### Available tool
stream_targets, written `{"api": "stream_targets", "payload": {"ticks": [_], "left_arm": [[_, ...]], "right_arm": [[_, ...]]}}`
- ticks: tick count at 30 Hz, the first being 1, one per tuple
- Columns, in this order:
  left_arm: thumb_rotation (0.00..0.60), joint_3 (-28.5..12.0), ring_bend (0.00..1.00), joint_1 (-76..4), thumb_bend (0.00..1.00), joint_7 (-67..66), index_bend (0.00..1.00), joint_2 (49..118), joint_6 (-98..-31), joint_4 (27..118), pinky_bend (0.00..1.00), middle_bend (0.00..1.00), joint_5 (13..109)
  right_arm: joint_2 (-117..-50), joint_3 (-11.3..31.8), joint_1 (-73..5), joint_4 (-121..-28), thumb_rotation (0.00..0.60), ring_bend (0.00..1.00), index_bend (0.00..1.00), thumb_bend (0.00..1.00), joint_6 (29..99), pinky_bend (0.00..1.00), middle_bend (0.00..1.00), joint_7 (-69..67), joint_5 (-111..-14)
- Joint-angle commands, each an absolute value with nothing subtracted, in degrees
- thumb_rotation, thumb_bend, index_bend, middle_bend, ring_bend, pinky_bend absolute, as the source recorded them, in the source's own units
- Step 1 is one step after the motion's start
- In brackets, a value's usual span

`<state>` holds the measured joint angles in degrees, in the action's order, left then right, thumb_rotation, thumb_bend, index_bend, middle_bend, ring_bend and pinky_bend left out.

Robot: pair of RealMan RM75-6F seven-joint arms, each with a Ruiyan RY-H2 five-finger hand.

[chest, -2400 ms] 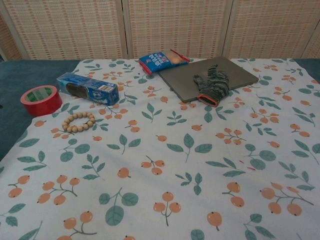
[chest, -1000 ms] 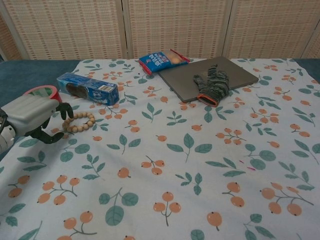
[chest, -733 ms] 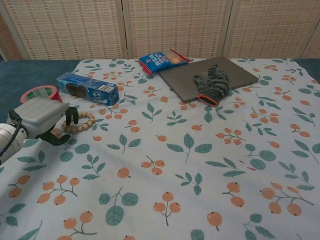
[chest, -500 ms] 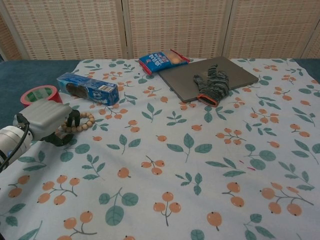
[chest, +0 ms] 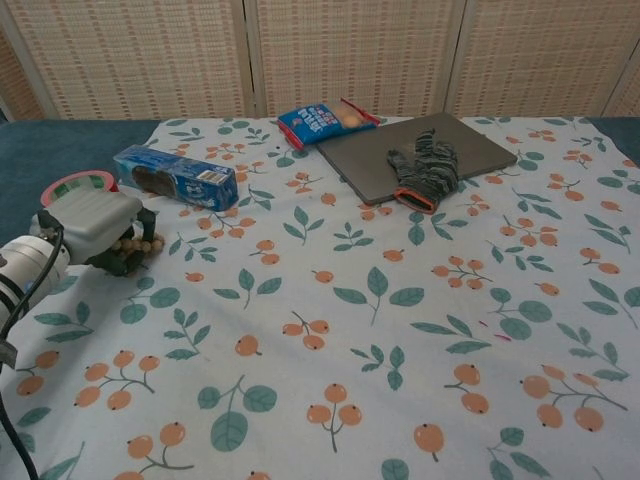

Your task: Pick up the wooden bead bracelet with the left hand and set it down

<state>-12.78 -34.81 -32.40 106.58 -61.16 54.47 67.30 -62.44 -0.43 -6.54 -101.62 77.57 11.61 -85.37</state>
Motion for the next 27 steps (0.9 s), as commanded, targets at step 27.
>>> {"api": "stream_targets", "payload": {"ticks": [27], "left_arm": [[0.600,-36.10,0.58,-39.64,0.62,-8.16,0.58,78.16,-17.01,79.82,0.81,0.73,-13.37]], "right_arm": [[-61.42,-0.40,-6.46,-101.91,0.600,0.00,0.00,0.12,77.42,0.00,0.00,9.73,-85.27]]}}
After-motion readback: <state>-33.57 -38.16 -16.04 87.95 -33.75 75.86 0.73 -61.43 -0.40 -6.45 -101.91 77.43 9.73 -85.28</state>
